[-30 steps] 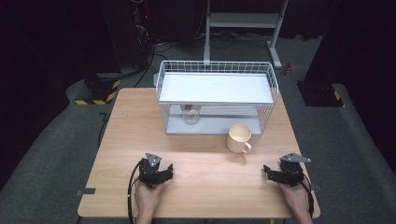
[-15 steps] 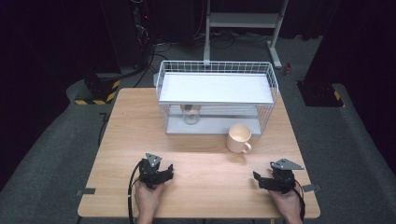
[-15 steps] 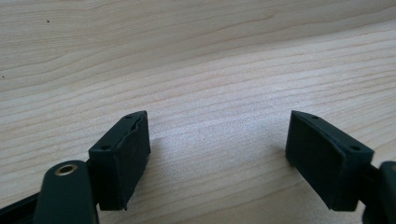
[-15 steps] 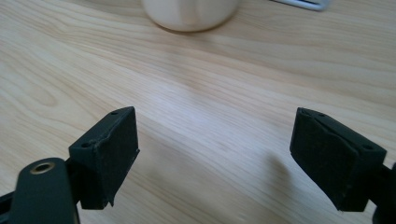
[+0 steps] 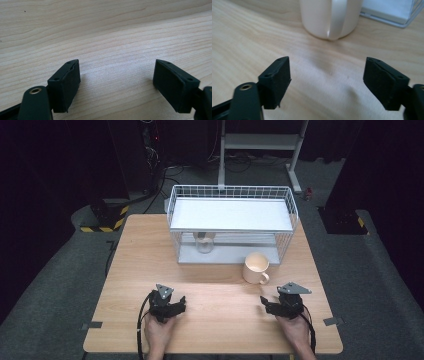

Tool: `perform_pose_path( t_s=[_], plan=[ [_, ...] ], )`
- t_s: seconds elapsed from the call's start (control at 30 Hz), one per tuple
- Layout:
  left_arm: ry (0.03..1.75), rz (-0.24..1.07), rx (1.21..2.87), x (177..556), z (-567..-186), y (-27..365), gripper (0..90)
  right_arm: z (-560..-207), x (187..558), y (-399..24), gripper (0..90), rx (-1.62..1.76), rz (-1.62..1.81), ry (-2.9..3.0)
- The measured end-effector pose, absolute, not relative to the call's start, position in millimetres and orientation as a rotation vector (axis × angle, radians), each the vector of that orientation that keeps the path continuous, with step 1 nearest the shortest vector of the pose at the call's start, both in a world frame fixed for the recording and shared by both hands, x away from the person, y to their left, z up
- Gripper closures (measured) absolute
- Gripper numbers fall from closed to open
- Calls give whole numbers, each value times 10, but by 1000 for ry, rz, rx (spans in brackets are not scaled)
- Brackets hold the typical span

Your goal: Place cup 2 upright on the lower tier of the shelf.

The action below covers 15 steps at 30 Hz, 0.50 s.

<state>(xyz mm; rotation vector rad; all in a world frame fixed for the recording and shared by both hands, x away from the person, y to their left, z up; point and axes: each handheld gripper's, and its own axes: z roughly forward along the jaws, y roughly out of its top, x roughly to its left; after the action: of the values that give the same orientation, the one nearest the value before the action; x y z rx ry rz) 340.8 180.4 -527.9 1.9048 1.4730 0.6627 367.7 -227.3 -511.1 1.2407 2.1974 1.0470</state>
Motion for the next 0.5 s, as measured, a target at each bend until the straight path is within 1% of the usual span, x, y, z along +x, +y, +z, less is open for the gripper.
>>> perform_pose_path(
  t_s=[0.23, 0.4, 0.5],
  plan=[
    [1468, 662, 1908, 3408, -5279, 1804, 222, -5043, 3869, -2162, 147, 1269, 1064, 2188],
    [1468, 661, 1908, 3407, -5279, 1804, 223, -4980, 3985, -2073, 132, 1259, 1083, 2166],
    [1461, 660, 1911, 3407, -5279, 1801, 222, -4934, 4048, -2037, 99, 1236, 1117, 2140]
  ],
)
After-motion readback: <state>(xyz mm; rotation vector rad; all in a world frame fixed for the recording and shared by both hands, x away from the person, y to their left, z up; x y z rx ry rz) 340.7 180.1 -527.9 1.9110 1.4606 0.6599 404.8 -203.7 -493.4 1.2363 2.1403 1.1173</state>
